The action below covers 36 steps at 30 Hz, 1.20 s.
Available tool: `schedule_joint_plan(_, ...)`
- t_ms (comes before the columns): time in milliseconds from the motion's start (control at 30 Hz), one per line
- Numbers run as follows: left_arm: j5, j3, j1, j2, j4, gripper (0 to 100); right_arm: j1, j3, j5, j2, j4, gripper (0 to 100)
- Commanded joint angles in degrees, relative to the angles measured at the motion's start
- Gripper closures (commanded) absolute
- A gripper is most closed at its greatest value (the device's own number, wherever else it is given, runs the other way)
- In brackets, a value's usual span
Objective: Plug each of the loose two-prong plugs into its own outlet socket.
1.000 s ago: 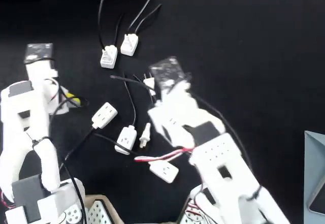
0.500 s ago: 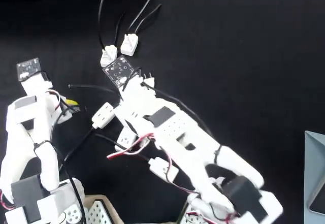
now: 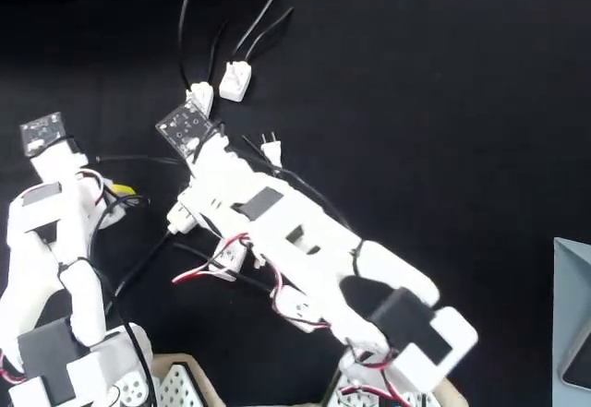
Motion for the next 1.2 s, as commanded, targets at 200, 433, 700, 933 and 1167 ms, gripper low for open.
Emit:
schedule_joint_plan(200,0.44,-0.75,-1.10,-0.97,-0.70,68,-0.62,-6.02,0.70,4.53,-0.97,98.6)
schedule_joint_plan(433,0.44,-0.48,-1.19,-0.97,-0.70,68,-0.62,-3.74,3.69,5.32,-0.70,98.6)
schedule_joint_plan(700,0.44,-0.48,-1.54,-0.97,-0.70,68,-0.53,-0.75,6.95,5.41,-0.97,98.6)
schedule_joint_plan(933,0.35,-0.48,-1.54,-0.97,-0.70,68,0.62,-0.84,6.86,7.25,-0.70,98.6)
schedule_joint_plan(1167,0.35,-0.48,-1.54,-0.97,-0.70,68,0.70,-4.53,6.86,11.38,3.96,98.6)
